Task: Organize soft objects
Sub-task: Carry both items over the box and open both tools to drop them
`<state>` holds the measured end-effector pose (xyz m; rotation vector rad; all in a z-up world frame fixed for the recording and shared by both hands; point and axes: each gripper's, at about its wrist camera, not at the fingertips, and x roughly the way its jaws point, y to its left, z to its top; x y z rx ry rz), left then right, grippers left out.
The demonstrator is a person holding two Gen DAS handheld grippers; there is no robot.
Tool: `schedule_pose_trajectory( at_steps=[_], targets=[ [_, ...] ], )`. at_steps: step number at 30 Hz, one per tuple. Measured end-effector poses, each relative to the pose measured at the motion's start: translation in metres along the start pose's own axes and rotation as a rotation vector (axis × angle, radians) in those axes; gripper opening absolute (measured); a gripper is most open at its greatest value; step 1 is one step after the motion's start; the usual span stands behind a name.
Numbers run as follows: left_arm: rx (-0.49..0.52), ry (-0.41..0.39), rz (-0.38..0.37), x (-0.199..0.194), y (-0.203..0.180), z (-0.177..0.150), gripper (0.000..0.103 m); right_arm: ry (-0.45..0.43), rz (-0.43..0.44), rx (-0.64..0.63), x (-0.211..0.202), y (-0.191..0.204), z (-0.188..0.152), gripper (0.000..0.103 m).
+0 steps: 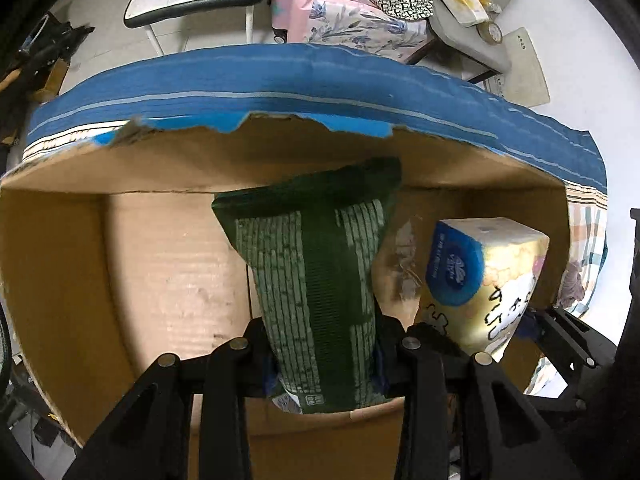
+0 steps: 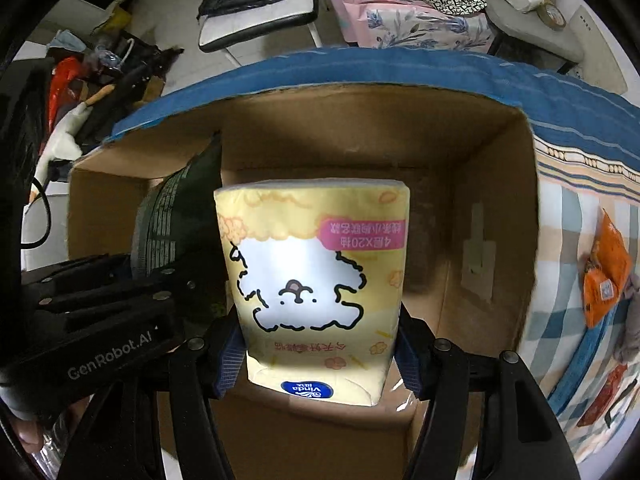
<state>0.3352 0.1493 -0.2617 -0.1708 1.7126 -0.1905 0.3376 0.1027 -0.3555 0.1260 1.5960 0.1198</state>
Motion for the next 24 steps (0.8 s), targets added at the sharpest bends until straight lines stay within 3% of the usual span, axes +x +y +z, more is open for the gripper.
schedule_pose_trajectory(
  at_steps=[5,7,9,10,12,14,15,24],
  targets=[
    [-0.007,-0.002,0.008,0.006,0.003,0.006,0.044,0.019,-0.019,-0.008,0.011,0.003,0.004,0.072],
    [-0.012,-0.008,0.008,0.004,0.005,0.005,0.059,0.016,-0.033,-0.015,0.012,0.007,0.004,0.073],
    [-0.016,-0.027,0.009,0.0,0.007,0.004,0.082,0.01,-0.049,-0.025,0.012,0.01,0.0,0.076],
    [-0.019,-0.034,0.016,-0.002,0.008,0.004,0.085,0.008,-0.047,-0.025,0.011,0.012,-0.001,0.077],
    [-0.028,-0.05,0.032,-0.007,0.012,0.0,0.086,-0.001,-0.056,-0.02,0.008,0.014,-0.006,0.079],
    [-0.038,-0.062,0.036,-0.013,0.017,-0.006,0.088,-0.018,-0.076,-0.028,0.001,0.017,-0.012,0.091],
    [-0.042,-0.069,0.034,-0.016,0.019,-0.009,0.095,-0.031,-0.092,-0.029,-0.003,0.017,-0.016,0.098],
    [-0.045,-0.189,0.1,-0.053,0.024,-0.056,0.097,-0.156,-0.16,-0.021,-0.035,0.023,-0.055,0.103]
  ],
)
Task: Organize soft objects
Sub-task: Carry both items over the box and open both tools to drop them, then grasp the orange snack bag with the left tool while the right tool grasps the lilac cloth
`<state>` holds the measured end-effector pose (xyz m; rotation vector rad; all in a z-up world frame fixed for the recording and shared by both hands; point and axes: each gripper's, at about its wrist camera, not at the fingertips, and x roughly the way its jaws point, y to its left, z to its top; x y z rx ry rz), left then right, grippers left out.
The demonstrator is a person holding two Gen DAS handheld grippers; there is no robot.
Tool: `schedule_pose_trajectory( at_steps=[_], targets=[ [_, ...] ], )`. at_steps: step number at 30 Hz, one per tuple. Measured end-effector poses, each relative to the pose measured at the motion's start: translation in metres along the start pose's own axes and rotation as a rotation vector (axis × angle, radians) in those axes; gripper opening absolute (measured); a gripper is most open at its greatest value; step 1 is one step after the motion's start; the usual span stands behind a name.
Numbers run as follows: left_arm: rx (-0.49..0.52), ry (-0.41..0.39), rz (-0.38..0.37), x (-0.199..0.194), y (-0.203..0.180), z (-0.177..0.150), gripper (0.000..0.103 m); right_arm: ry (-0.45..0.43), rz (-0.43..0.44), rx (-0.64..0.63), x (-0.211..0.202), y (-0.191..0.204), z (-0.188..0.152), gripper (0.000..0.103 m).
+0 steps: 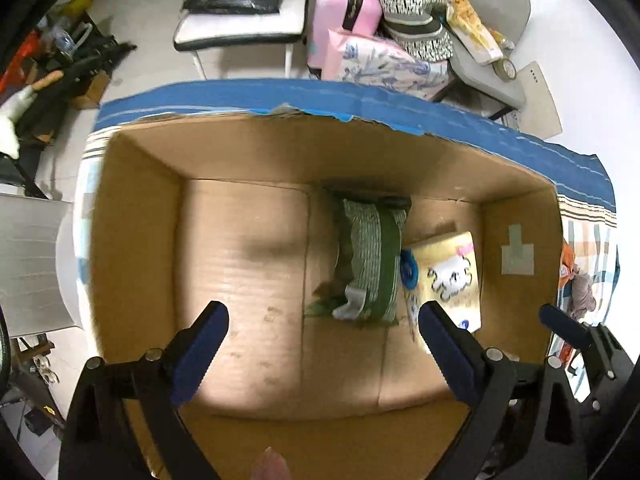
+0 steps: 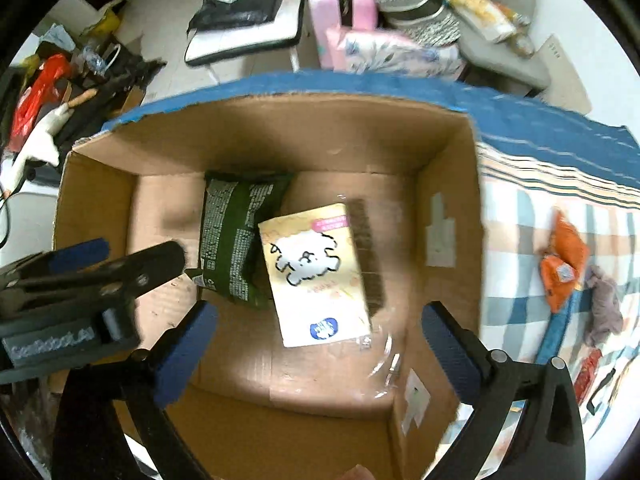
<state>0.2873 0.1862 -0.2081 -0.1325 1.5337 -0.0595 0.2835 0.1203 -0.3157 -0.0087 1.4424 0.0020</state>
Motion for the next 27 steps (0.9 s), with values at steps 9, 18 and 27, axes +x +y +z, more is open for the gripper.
schedule_pose_trajectory(
  at_steps=[9,18,27],
  targets=[
    [0.038,-0.158,0.06,-0.062,-0.009,-0.054,0.097,-0.064,0.024,0.008,-0.053,-0.004,-0.054,0.103],
    [0.076,-0.224,0.066,-0.109,-0.049,-0.101,0.097,-0.138,0.113,0.017,-0.113,-0.031,-0.106,0.103],
    [0.207,-0.272,0.016,-0.135,-0.173,-0.118,0.097,-0.193,0.115,0.168,-0.151,-0.166,-0.154,0.103]
  ],
)
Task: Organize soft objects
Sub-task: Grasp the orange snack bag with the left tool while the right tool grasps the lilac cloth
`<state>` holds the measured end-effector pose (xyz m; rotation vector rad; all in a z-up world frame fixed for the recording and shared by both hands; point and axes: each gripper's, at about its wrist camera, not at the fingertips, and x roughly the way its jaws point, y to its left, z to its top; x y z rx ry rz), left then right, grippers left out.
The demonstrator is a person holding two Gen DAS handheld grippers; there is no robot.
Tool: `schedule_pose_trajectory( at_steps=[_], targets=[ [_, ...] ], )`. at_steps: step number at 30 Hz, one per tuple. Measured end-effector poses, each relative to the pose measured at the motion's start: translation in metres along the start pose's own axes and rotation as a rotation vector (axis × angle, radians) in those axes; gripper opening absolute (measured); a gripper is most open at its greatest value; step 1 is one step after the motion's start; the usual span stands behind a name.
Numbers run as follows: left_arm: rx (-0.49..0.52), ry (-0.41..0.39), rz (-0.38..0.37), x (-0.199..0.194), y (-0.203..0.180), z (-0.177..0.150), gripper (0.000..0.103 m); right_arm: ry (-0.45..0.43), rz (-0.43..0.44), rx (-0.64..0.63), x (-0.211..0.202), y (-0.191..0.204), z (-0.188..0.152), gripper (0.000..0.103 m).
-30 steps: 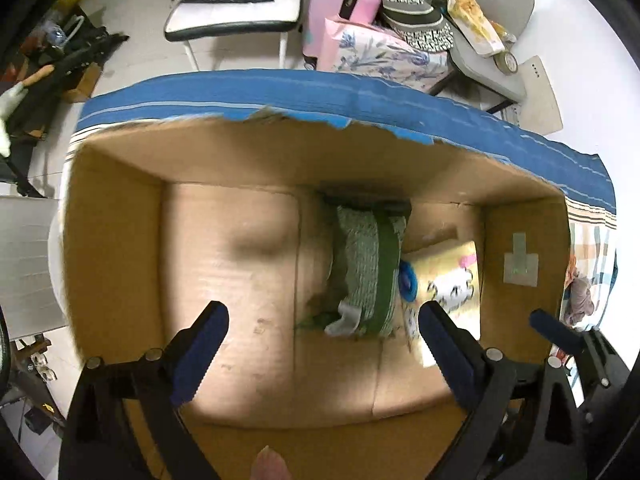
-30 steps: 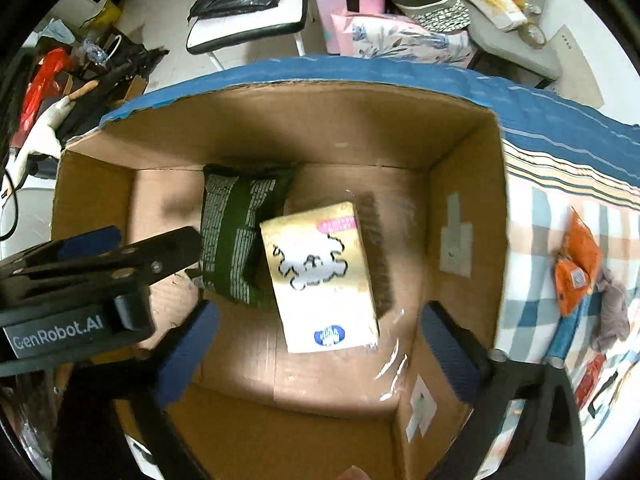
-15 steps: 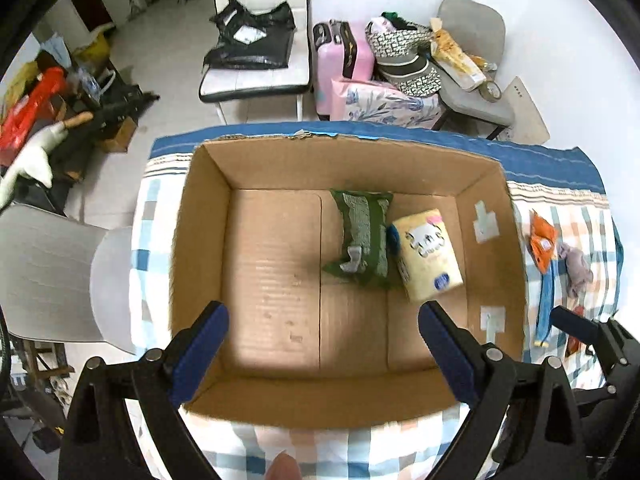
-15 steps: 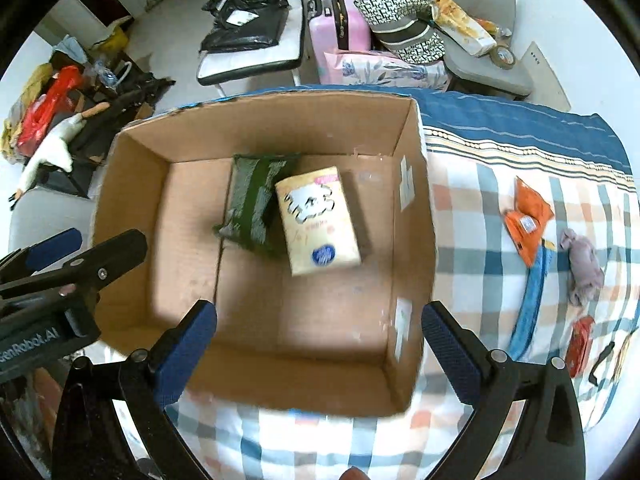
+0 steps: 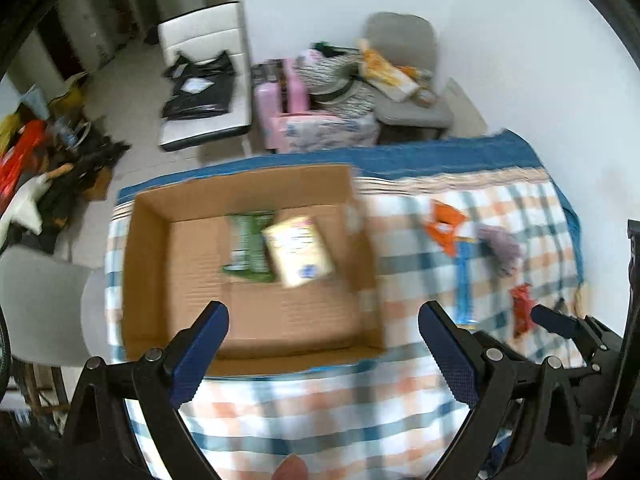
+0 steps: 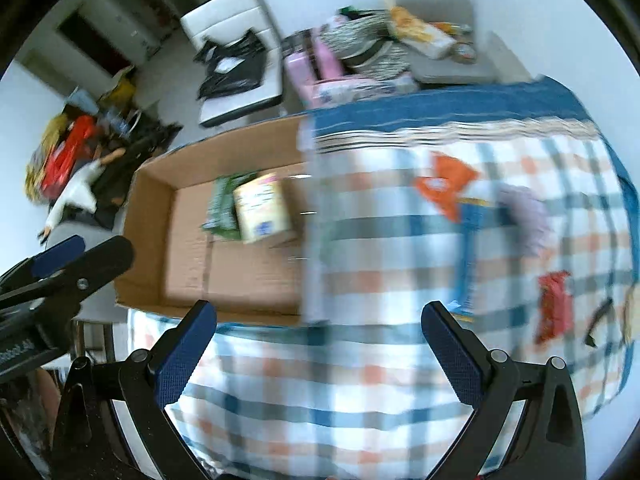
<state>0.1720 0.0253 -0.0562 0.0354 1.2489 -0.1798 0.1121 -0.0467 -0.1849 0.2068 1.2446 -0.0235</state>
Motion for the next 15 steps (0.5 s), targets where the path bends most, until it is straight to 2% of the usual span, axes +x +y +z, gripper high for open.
schedule_pose_trajectory(
  at_steps=[4,8,12,15],
  targets=[
    [0.063,0.071,-0.048,0.037,-0.068,0.013,0.097,0.0,-0.071,0.091,-0.008,-0.081,0.0,0.103],
    [0.126,0.172,-0.043,0.091,-0.127,0.013,0.097,0.034,-0.157,0.196,0.008,-0.173,-0.002,0.103],
    [0.175,0.283,-0.041,0.15,-0.176,0.01,0.097,0.112,-0.173,0.258,0.04,-0.241,-0.008,0.103],
    [0.191,0.323,-0.03,0.181,-0.194,0.013,0.097,0.164,-0.159,0.308,0.066,-0.281,-0.014,0.103]
  ],
)
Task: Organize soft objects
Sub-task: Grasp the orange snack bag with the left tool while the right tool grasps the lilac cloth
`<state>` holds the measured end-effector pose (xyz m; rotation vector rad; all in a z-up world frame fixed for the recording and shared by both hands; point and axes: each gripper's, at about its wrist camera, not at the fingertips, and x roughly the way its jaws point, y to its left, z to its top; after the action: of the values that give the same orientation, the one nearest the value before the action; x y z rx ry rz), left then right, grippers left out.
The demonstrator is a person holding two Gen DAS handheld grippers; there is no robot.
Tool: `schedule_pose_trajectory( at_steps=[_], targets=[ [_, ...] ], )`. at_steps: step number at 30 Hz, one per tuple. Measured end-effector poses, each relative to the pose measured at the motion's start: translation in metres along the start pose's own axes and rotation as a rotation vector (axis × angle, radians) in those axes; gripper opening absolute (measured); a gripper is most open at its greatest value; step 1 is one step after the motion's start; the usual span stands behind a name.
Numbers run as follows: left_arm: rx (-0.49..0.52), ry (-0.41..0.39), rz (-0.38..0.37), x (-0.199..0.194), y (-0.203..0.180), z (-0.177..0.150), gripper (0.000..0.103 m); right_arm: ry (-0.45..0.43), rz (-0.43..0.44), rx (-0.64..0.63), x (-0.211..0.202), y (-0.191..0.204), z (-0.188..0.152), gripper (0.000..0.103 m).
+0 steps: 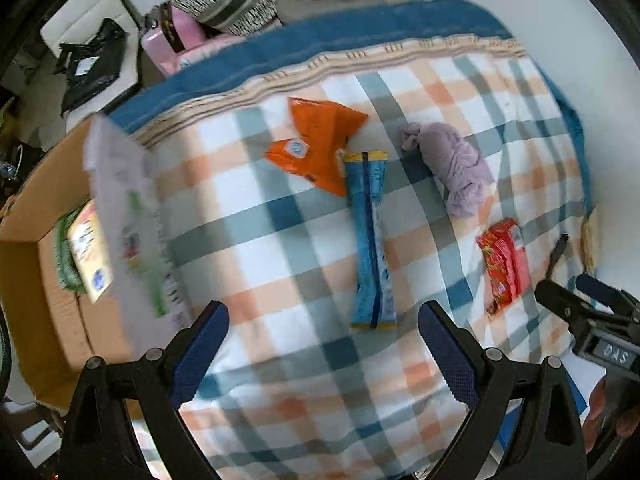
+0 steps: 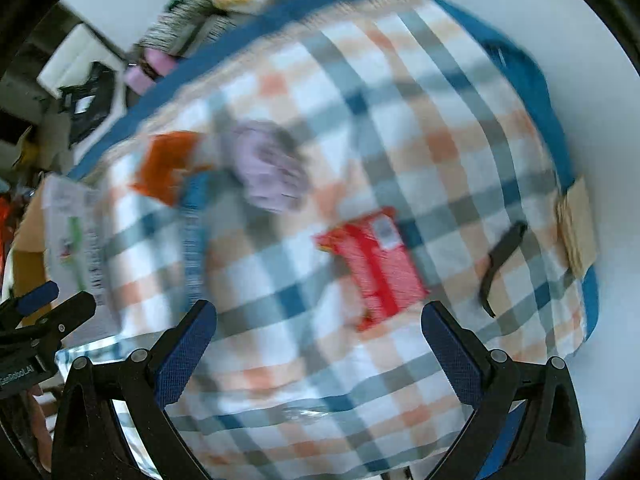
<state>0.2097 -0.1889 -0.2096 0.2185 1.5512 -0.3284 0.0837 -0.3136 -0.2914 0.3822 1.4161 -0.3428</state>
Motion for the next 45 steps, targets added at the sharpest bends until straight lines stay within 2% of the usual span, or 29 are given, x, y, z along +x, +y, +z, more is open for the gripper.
schedule_pose_trajectory(
  at_steps=[4,11,14,16,22,23,24,25,27,28,30,33,36,39,42,45],
  targets=[
    [-0.005,0.02,0.03,0.022,-0.006,0.031,0.097,0.027,0.044,0.007,0.026,-0.013,0.022,0.103],
    [0.014,0.039,0.08,0.042,0.002,0.088,0.097,0.037,0.066,-0.081,0.053,0.037,0.081,0.102],
    [0.043,0.073,0.11,0.06,0.003,0.11,0.095,0.073,0.052,-0.128,0.067,0.061,0.102,0.099],
    [0.064,0.105,0.123,0.073,0.003,0.119,0.095,0.096,0.039,-0.142,0.075,0.069,0.114,0.089],
    [0.085,0.199,0.102,0.112,0.005,0.132,0.095,0.164,0.015,-0.161,0.098,0.081,0.131,0.082],
    [0.077,0.206,0.087,0.116,0.007,0.133,0.092,0.173,0.011,-0.162,0.102,0.083,0.133,0.08],
    [0.067,0.212,0.081,0.119,0.009,0.133,0.083,0.184,0.009,-0.16,0.105,0.084,0.135,0.073],
    [0.059,0.217,0.076,0.122,0.01,0.134,0.078,0.198,0.006,-0.158,0.108,0.085,0.136,0.069],
    [0.041,0.224,0.064,0.126,0.013,0.135,0.064,0.206,-0.006,-0.16,0.112,0.087,0.137,0.068],
    [0.039,0.229,0.065,0.128,0.014,0.136,0.062,0.207,-0.015,-0.164,0.113,0.089,0.139,0.066],
    [0.037,0.225,0.066,0.128,0.016,0.136,0.051,0.208,-0.025,-0.167,0.115,0.091,0.141,0.064],
    [0.027,0.217,0.066,0.128,0.02,0.137,0.042,0.22,-0.04,-0.166,0.119,0.095,0.144,0.063],
    [0.009,0.21,0.056,0.126,0.025,0.135,0.04,0.239,-0.057,-0.171,0.125,0.096,0.145,0.06],
    [-0.004,0.202,0.054,0.125,0.03,0.133,0.04,0.248,-0.065,-0.169,0.127,0.099,0.146,0.052],
    [-0.019,0.196,0.053,0.122,0.035,0.13,0.04,0.248,-0.054,-0.161,0.126,0.101,0.148,0.043],
    [-0.034,0.18,0.053,0.115,0.041,0.127,0.04,0.232,-0.037,-0.153,0.113,0.097,0.145,0.04]
  ],
)
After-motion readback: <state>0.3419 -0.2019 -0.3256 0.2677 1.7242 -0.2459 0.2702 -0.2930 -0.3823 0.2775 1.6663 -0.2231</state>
